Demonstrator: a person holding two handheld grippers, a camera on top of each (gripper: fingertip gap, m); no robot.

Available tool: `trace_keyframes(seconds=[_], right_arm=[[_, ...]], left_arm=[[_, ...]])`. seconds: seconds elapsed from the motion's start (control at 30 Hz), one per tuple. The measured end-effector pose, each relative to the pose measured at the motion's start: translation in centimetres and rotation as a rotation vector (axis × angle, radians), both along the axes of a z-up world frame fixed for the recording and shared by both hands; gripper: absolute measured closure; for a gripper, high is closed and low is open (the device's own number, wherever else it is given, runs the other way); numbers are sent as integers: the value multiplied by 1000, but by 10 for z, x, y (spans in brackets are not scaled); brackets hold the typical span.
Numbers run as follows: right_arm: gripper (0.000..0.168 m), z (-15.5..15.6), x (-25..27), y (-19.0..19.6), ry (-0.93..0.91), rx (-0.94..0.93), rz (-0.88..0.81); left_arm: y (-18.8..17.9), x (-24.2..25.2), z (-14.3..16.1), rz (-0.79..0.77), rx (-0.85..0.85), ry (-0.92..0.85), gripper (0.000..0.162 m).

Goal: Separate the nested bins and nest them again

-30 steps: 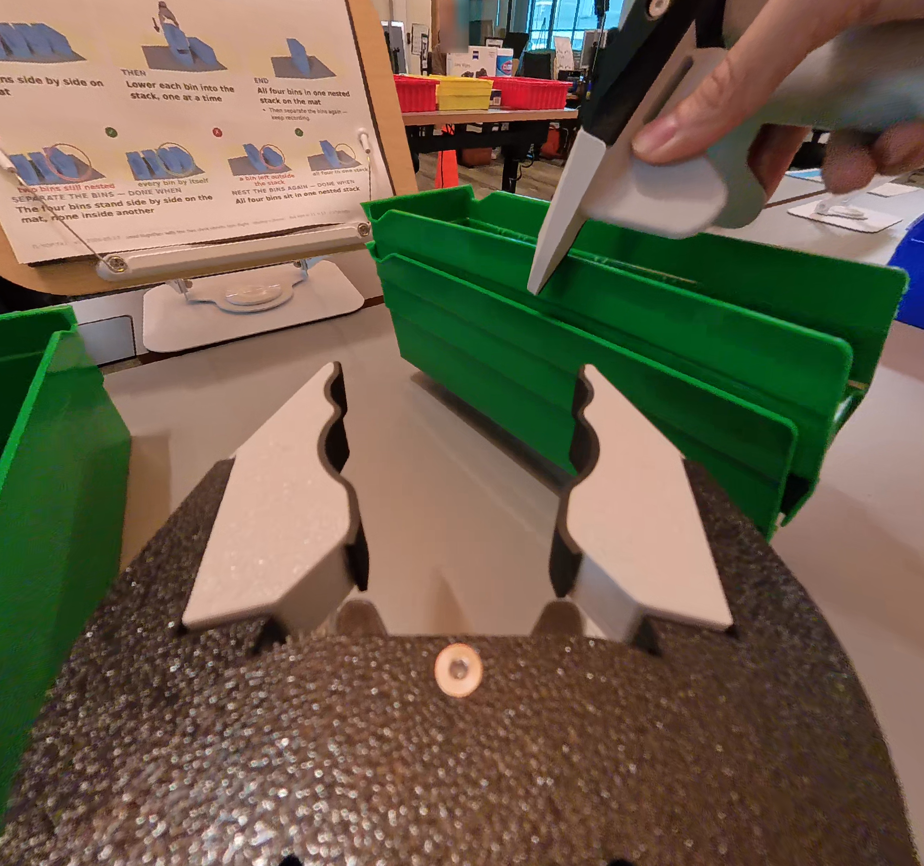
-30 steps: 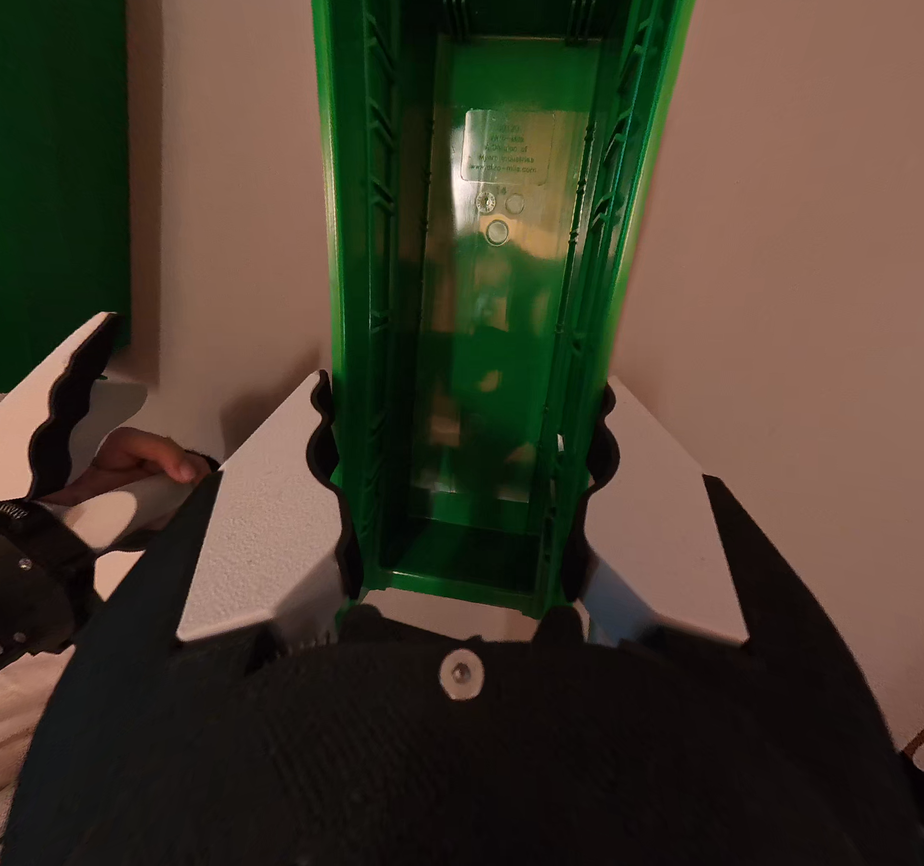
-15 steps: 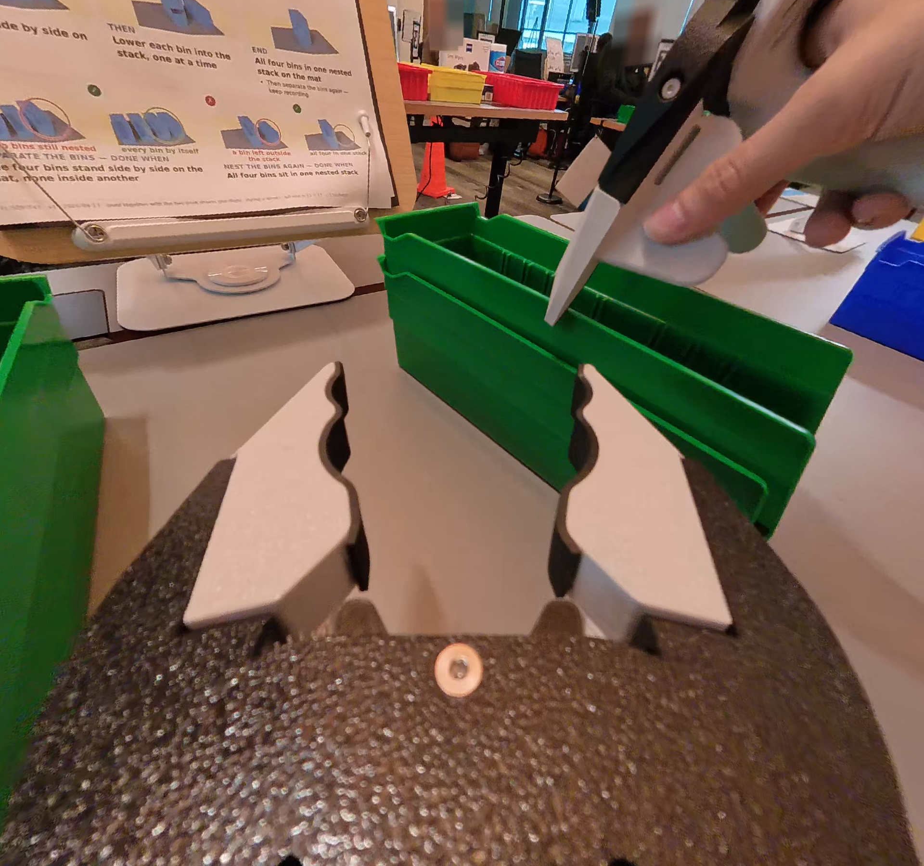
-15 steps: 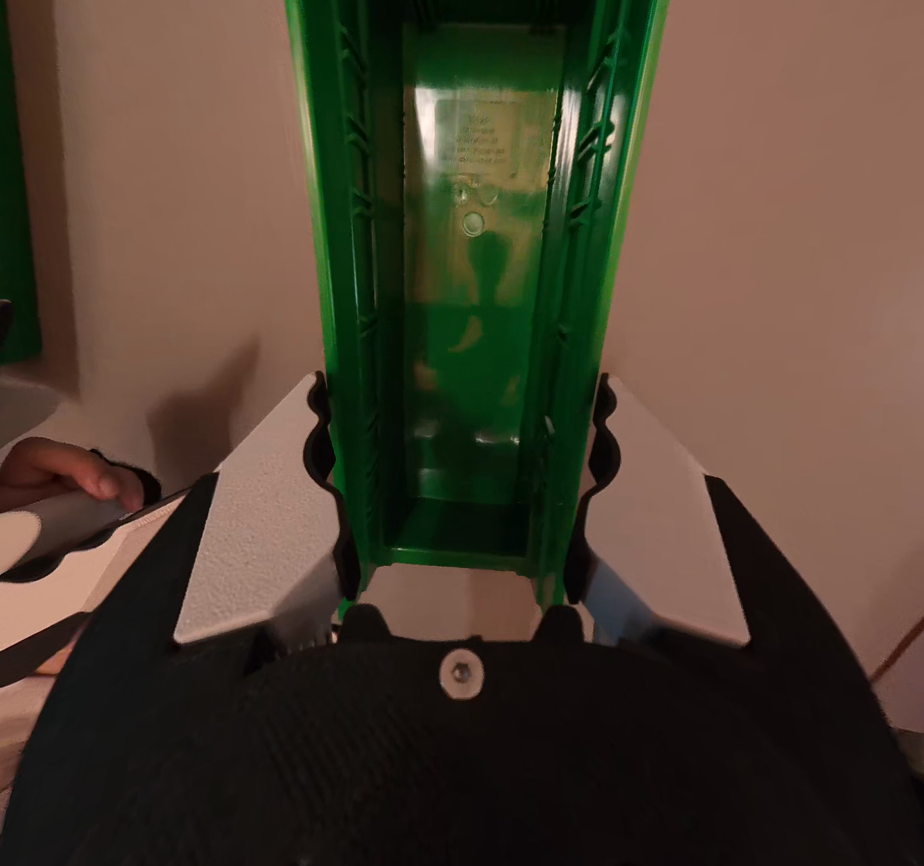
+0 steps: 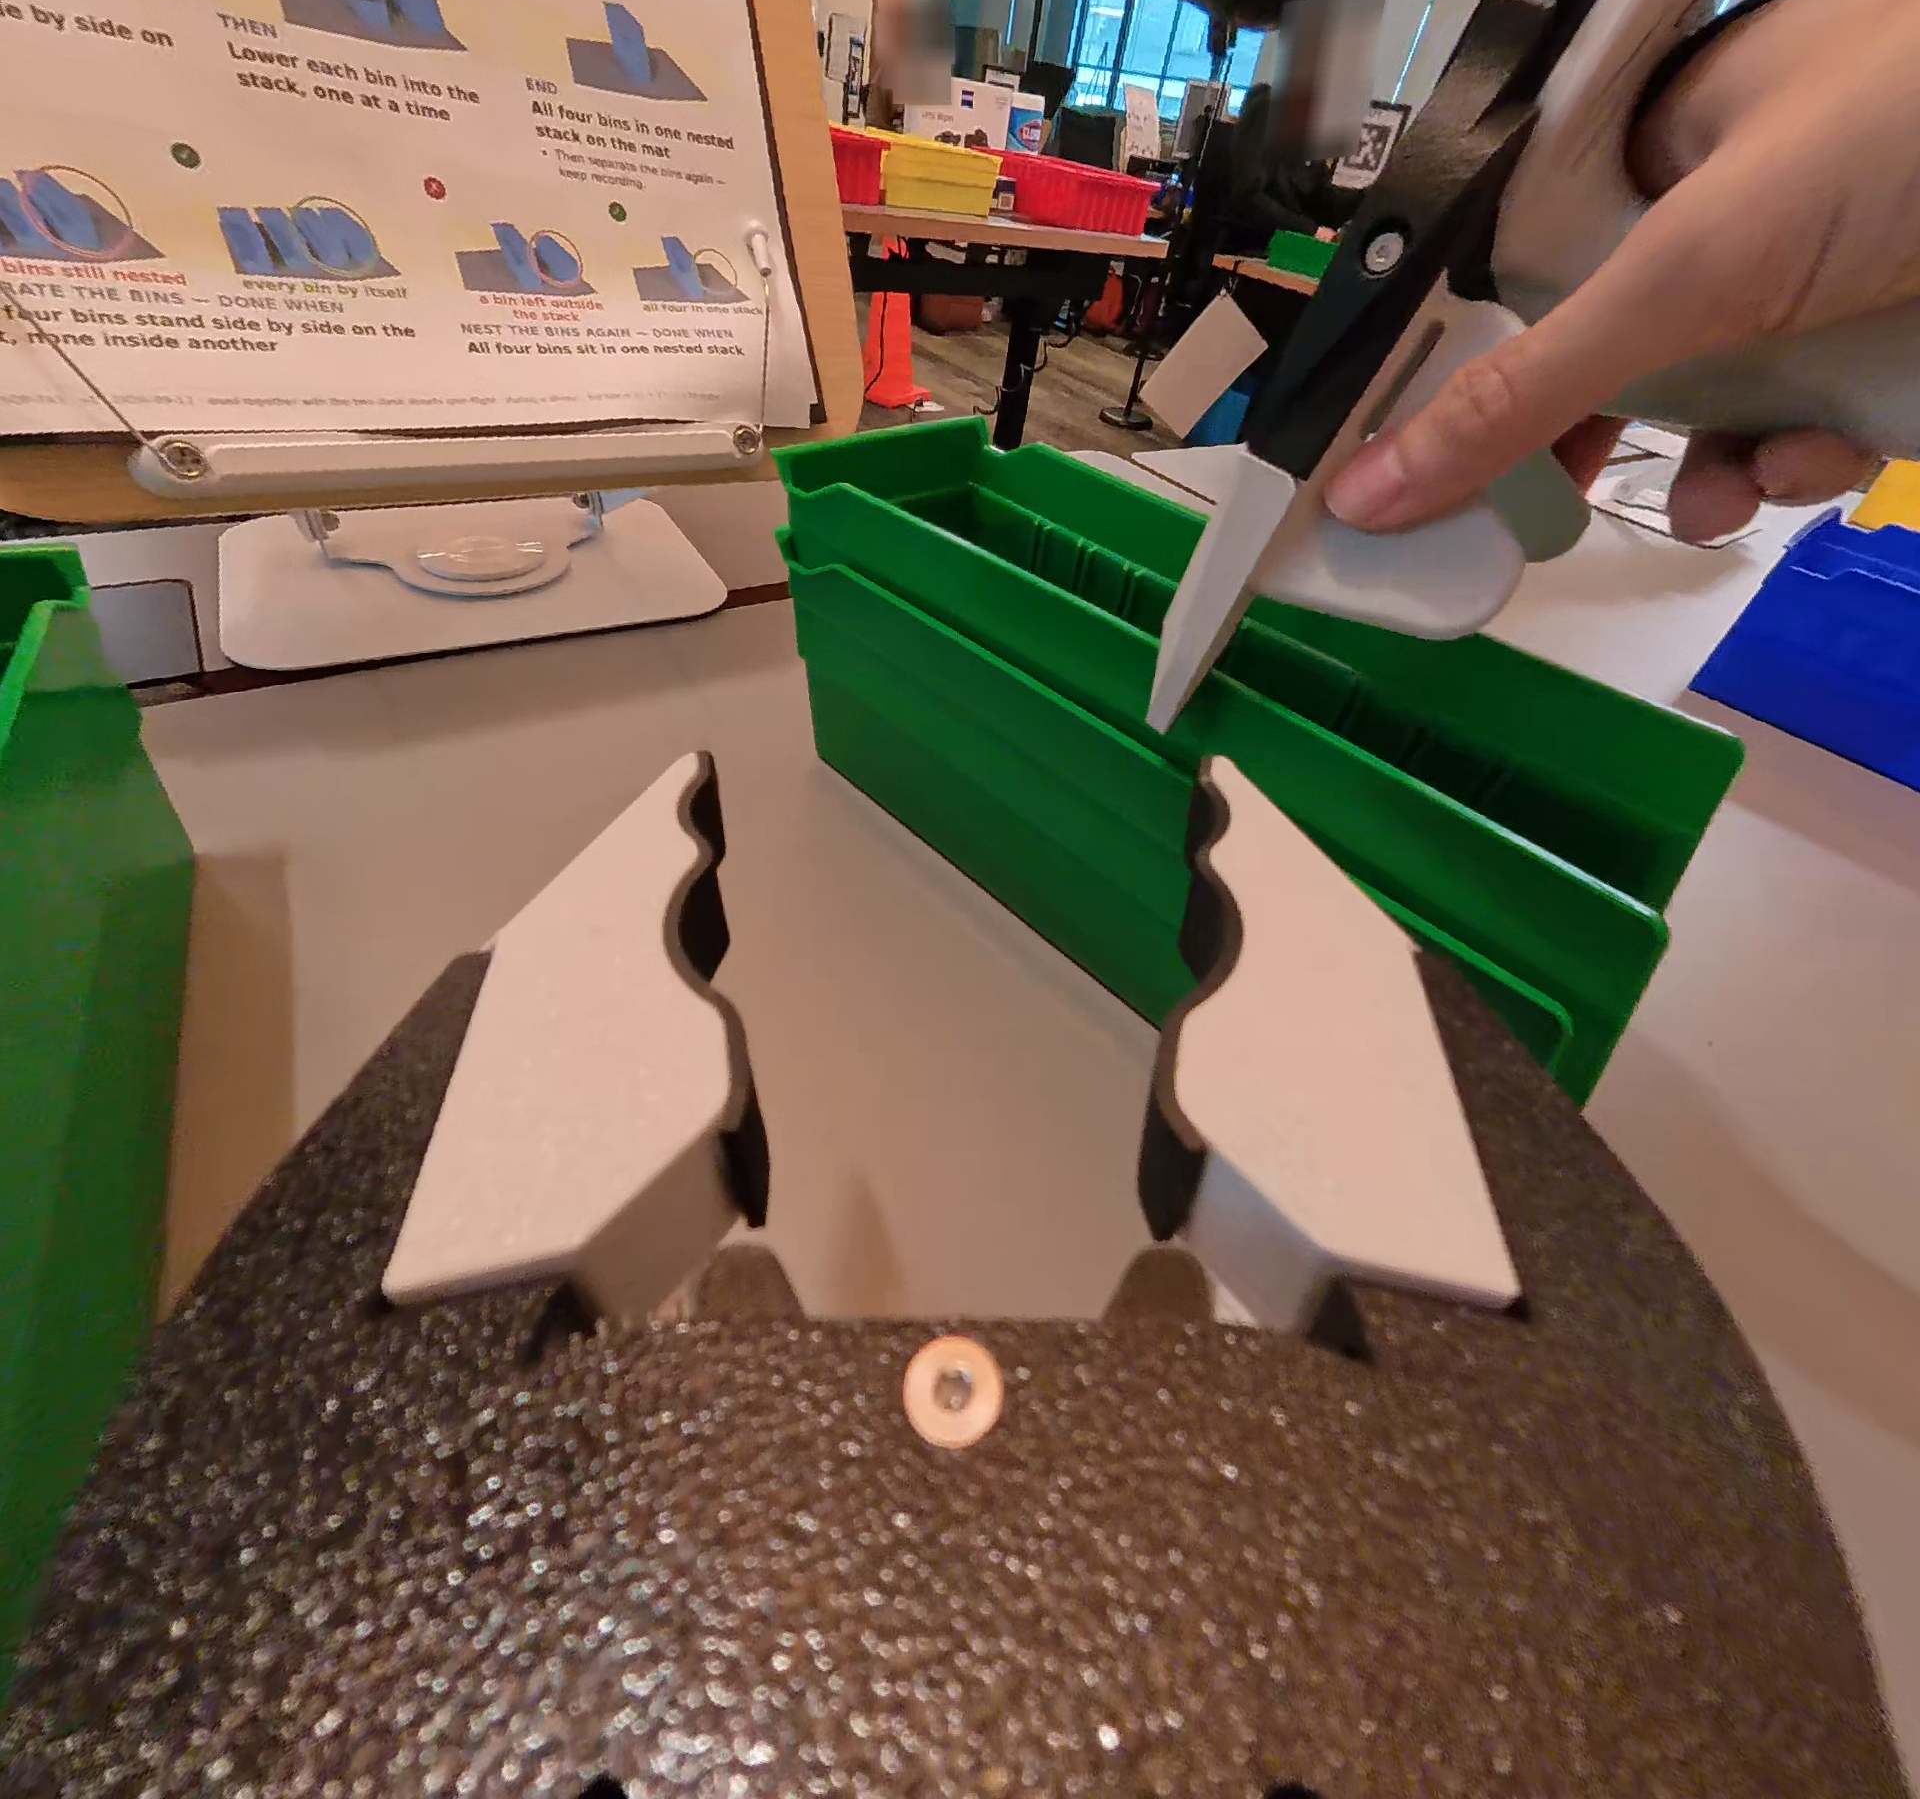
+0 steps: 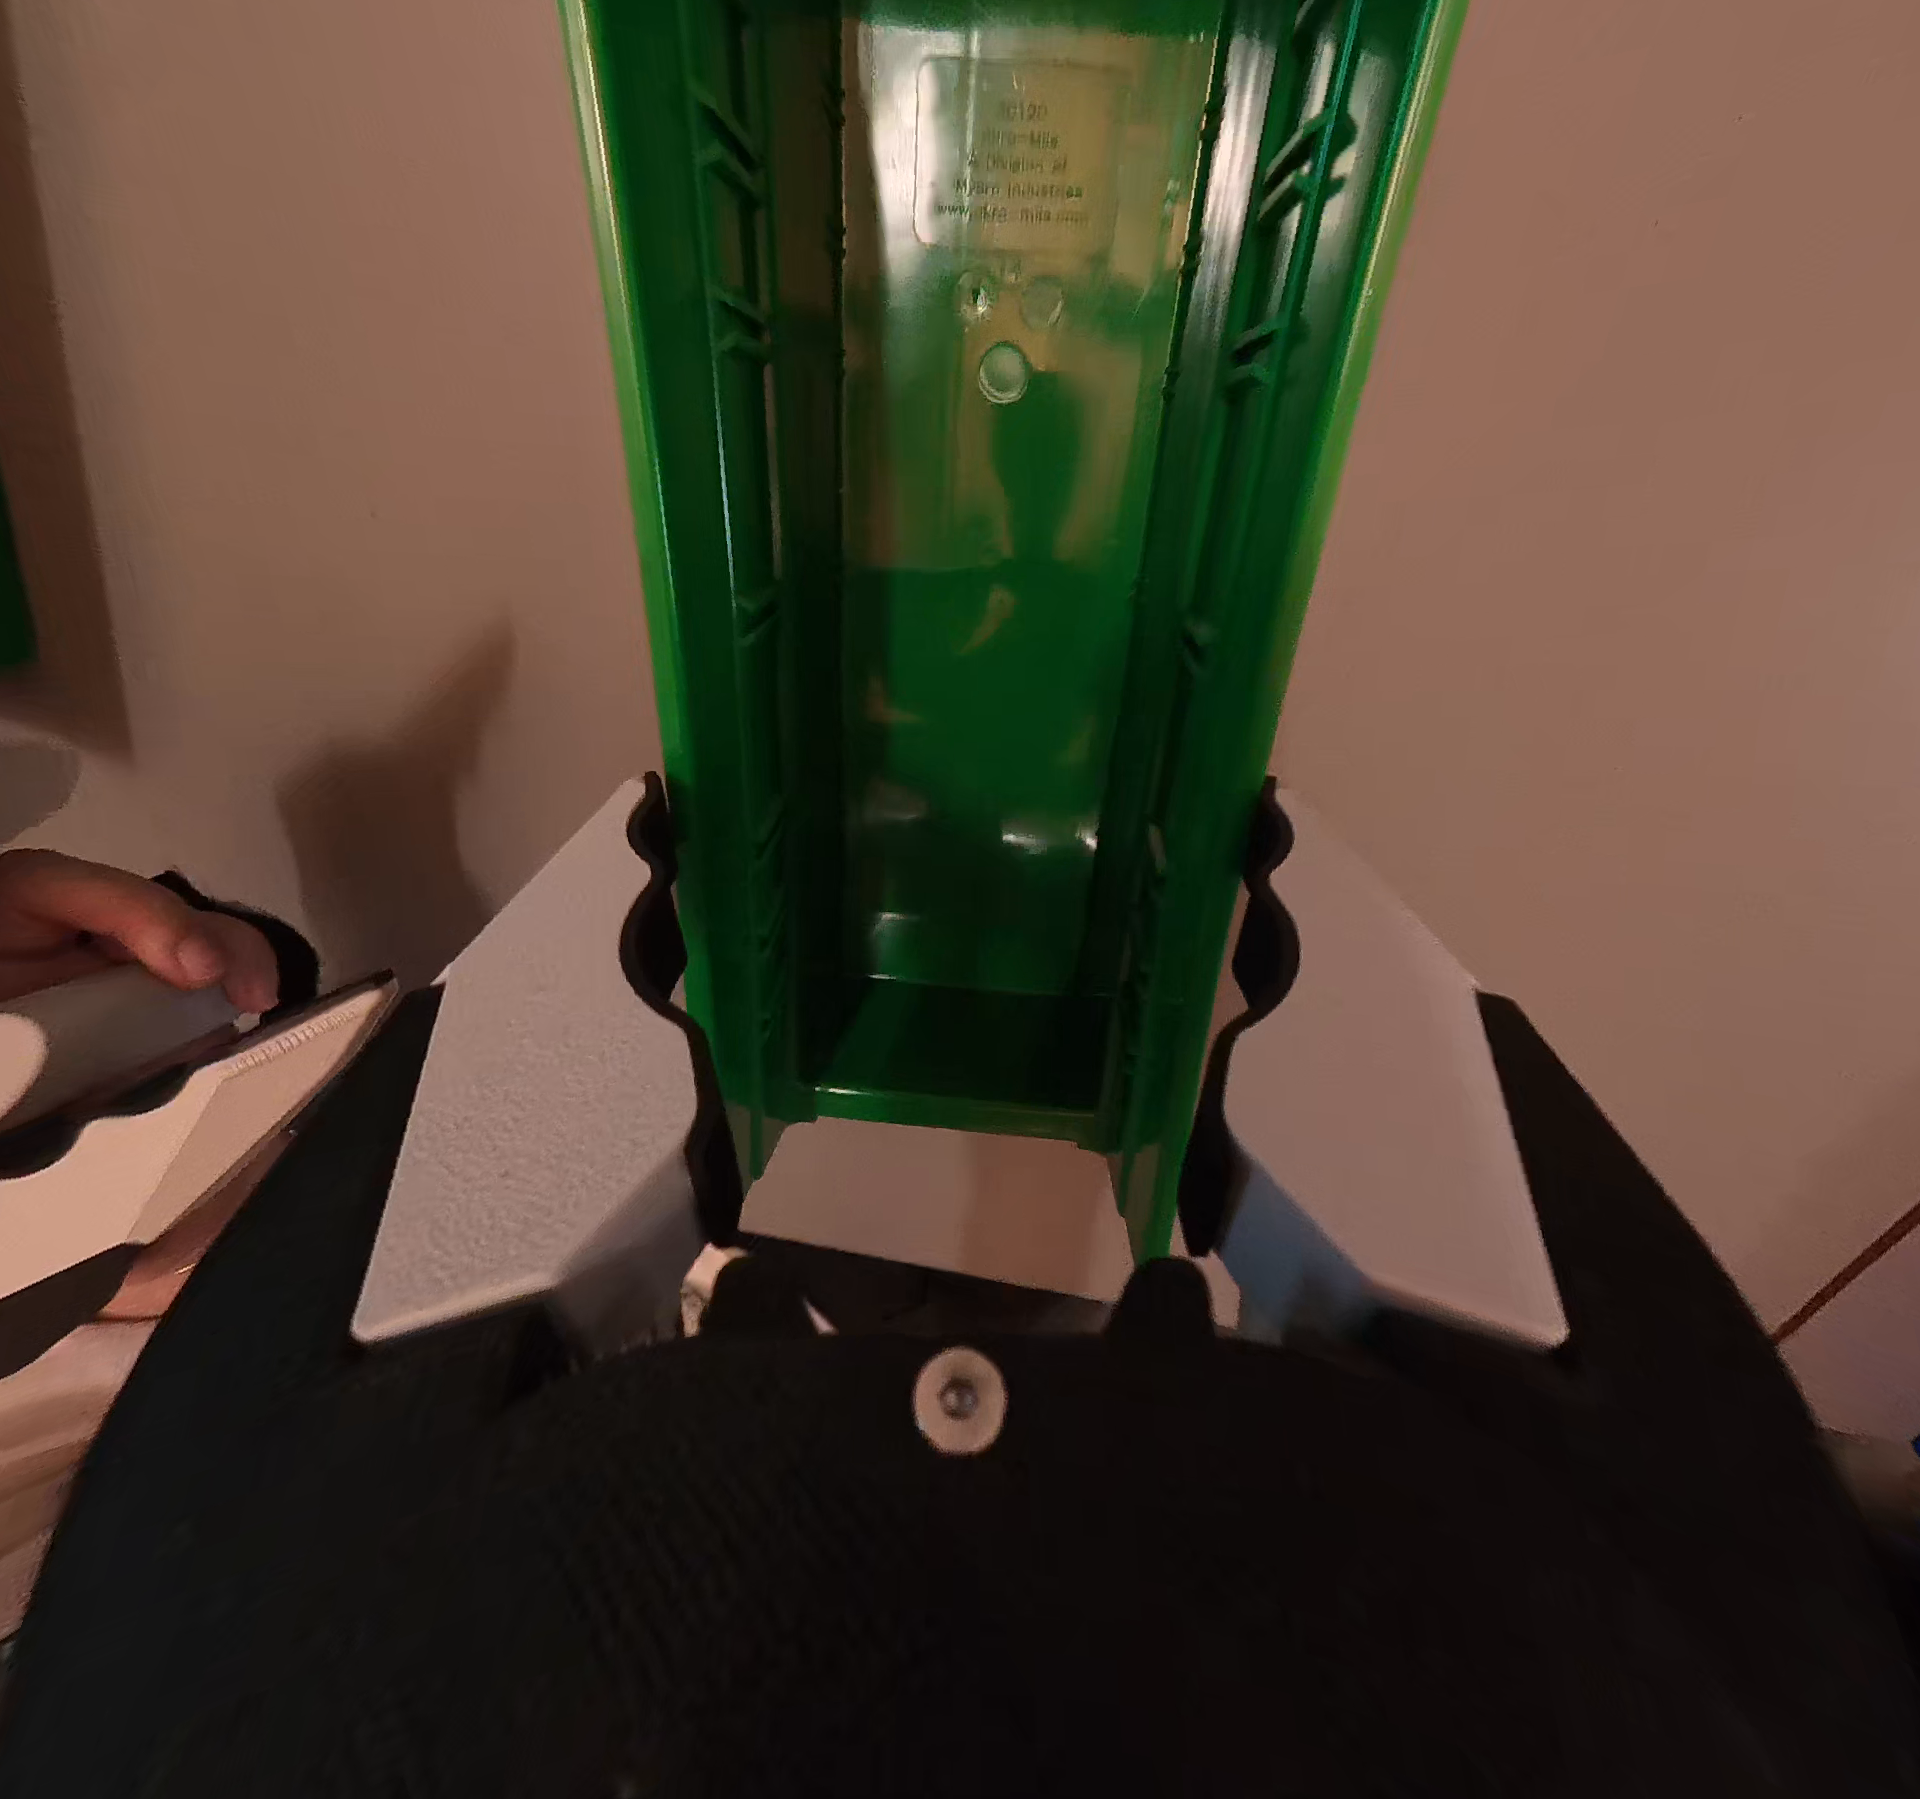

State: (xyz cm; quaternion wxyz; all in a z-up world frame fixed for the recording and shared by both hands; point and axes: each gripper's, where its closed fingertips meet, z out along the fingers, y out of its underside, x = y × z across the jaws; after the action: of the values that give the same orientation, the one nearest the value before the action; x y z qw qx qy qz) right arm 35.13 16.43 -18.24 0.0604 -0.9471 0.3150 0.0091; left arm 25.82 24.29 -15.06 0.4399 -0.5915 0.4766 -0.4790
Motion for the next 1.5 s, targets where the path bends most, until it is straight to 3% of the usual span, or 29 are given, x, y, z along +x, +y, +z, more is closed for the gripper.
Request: trace_keyframes(seconds=[0.13, 0.4, 0.6, 1.07, 1.5], right_arm=[[59, 3, 7, 3, -69, -5, 42], [78, 6, 5, 2, -39, -48, 43], [67, 4, 6, 2, -43, -35, 35], [58, 0, 6, 3, -25, -18, 57], [79, 4, 3, -3, 56, -57, 76]], left_arm=[[-5, 2, -3, -17, -2, 9, 74], [-9, 5, -7, -30, -10, 19, 75], [-9, 4, -7, -33, -9, 18, 75], [-13, 3, -4, -34, 24, 25, 75], [-18, 7, -7, -30, 79, 43, 76]])
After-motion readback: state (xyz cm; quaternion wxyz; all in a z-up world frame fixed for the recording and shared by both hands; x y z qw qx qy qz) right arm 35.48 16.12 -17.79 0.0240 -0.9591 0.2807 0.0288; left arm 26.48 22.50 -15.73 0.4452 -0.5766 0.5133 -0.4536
